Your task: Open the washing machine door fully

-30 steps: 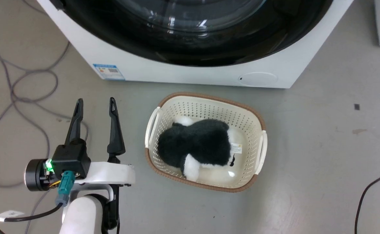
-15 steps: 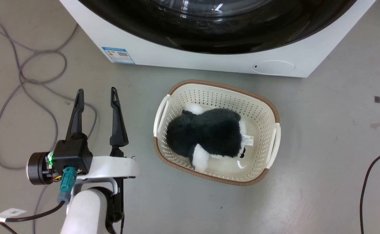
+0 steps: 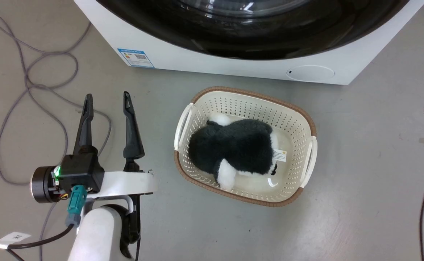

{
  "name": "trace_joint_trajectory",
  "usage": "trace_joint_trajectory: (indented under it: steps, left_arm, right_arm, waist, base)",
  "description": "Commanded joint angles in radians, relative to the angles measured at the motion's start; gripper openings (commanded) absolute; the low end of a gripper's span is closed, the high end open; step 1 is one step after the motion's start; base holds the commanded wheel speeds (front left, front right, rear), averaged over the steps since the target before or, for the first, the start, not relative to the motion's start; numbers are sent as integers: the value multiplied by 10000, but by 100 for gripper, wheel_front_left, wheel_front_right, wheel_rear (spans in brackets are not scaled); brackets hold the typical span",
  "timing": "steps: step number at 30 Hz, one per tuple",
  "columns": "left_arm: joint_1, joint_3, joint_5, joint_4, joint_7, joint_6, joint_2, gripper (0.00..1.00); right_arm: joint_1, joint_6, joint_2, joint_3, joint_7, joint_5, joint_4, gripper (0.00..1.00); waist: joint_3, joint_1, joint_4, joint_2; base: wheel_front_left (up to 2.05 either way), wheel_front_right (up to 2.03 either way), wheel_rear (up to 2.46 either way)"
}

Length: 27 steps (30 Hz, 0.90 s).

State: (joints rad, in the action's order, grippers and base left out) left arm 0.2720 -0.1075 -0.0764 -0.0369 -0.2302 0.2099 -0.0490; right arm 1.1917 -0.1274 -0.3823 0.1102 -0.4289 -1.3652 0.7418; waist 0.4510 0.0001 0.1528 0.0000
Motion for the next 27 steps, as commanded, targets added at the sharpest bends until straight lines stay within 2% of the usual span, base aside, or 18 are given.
trace_joint_trajectory:
  steps: [1, 12, 27]
  left_arm:
    - [121, -1, -97, 12, -84, 80, -12, 100]
    - [-96, 107, -112, 177, -314, 113, -12, 100]
    - [-621, 286, -31, 556, -316, -134, -12, 100]
  right_arm:
    - [82, -32, 186, 191, -225, -306, -21, 0]
    - [-677, -33, -33, 718, -1456, -1778, -578, 0]
    - [-2346, -33, 473, 1059, -1433, -1823, -1106, 0]
  waist:
    - [-31, -1, 6, 0]
    - [-353, -1, -96, 0]
    - [-1585, -1, -237, 0]
  base:
    - [0, 0, 0]
    - [0, 0, 0]
    - [0, 0, 0]
